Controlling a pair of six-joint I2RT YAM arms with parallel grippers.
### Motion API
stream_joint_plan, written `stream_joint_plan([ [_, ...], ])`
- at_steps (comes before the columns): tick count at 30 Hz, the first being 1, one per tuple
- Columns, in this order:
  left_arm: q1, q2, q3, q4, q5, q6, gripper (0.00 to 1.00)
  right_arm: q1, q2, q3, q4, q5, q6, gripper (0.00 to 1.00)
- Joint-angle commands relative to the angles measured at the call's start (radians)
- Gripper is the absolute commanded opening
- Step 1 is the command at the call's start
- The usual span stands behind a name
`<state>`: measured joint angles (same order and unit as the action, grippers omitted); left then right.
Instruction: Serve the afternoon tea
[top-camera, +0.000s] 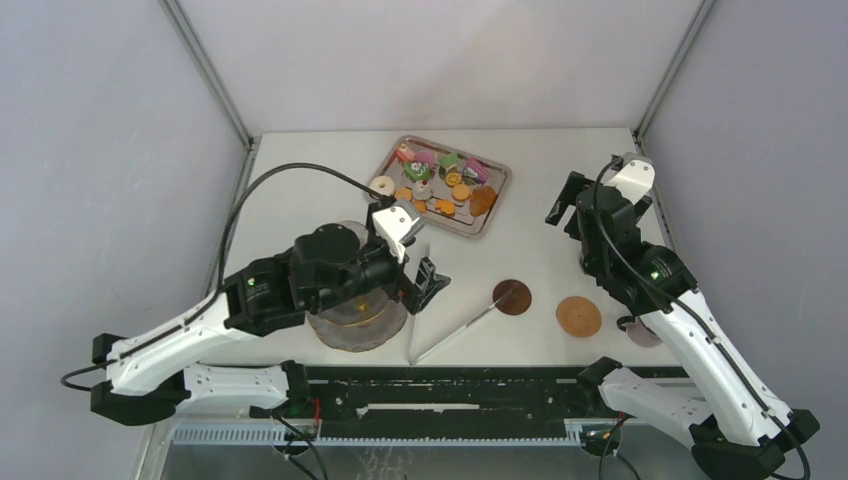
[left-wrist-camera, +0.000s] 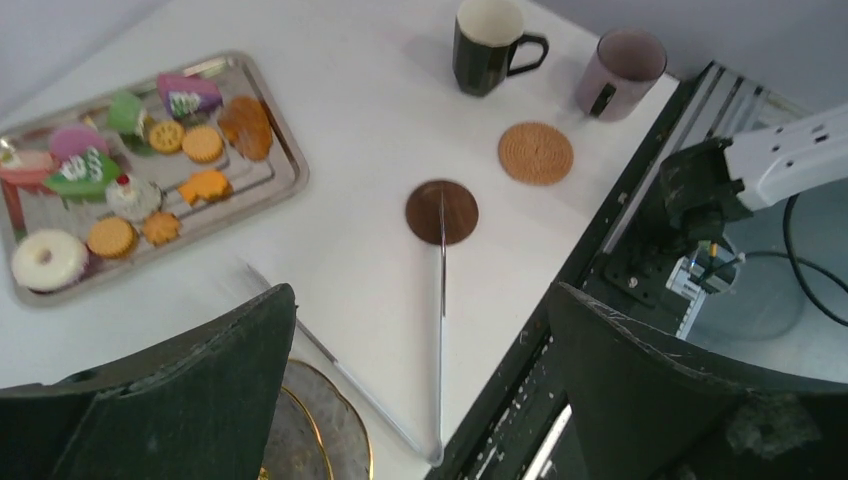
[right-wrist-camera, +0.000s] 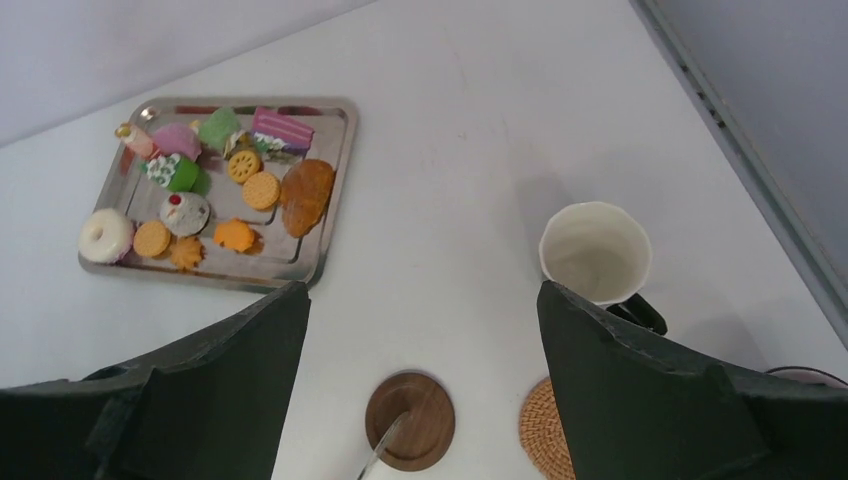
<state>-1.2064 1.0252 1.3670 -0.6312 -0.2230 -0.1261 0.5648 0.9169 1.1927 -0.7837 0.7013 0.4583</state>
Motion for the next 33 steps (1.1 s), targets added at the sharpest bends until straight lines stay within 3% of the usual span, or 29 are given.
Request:
stream_joint_plan([
  [1,-0.032,-0.004,-0.076,0.032,-0.072,-0.088,1.00,0.007,-0.020,-0.004,-0.018,0.124,0.128,0.92],
  [15,-0.188,0.097,-0.087,0.033,-0.217,-0.092,1.00,0.007,-0.049,-0.105,-0.007,0.082,0.151,0.92],
  [18,-0.188,0.080,-0.092,0.016,-0.320,-0.084,1.00,0.008,-0.058,-0.141,0.002,0.043,0.169,0.90],
  [24,-0.183,0.007,-0.056,-0.007,-0.513,-0.061,1.00,-0.006,-0.066,-0.200,0.035,-0.183,0.239,0.89],
  [27,-0.173,-0.082,-0.027,0.015,-0.540,-0.055,1.00,0.067,-0.009,-0.204,0.031,-0.262,0.338,0.88],
  [33,-0.173,-0.270,-0.024,0.147,-0.621,-0.039,1.00,0.319,0.194,-0.203,-0.027,-0.205,0.706,0.88],
])
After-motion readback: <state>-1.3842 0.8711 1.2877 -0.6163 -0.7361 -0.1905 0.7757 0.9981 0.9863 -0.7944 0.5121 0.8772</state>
